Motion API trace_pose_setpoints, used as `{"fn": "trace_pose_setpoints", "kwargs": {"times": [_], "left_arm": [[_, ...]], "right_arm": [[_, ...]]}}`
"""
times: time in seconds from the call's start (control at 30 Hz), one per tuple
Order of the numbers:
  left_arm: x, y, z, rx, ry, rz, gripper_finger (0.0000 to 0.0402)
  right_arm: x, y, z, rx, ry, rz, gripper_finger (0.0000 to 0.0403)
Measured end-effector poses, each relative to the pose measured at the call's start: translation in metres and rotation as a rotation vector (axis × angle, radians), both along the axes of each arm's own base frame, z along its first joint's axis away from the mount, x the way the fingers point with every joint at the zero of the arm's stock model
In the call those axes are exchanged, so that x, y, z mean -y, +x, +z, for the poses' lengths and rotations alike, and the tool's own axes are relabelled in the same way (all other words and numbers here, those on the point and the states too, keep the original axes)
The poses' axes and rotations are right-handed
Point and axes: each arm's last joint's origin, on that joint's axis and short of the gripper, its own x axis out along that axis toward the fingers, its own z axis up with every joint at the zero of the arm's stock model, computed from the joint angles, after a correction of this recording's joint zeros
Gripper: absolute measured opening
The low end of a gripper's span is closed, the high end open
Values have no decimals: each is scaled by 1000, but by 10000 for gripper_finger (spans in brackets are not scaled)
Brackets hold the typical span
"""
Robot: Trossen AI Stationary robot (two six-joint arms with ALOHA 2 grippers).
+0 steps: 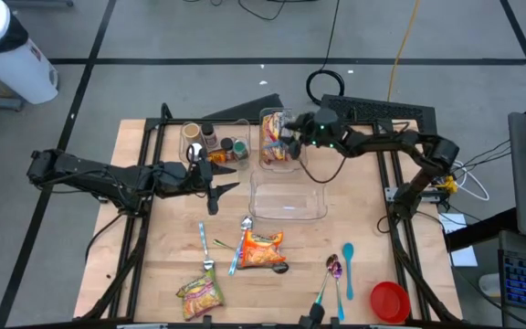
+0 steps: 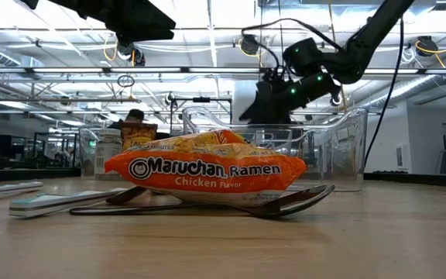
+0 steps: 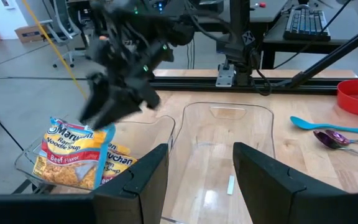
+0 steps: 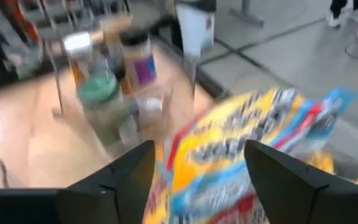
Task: Pick & Place Food Item
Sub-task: Put the green noodle pack into the top right transparent container
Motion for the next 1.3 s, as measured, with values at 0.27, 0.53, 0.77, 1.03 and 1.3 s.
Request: {"fn": "trace_pose_setpoints", "kwargs": {"times": [0.27,0.53,0.77,1.03,1.3], "left_arm": [[0,0,0,2,-5,1,189],[0,0,0,5,-20,4,189],[0,0,0,5,-22,5,189],[0,0,0,5,-25,-3,189],[27,-6,-13,-160,-273,-467,189]], "right_arm": [[-4,5,-22,-129,-17,-7,171],[1,5,-21,-140,-103,-91,112],[-14,5,7,-73,-146,-53,112],[-63,4,43,-42,-162,146,158],[-120,-11,61,-94,-117,356,172]]}}
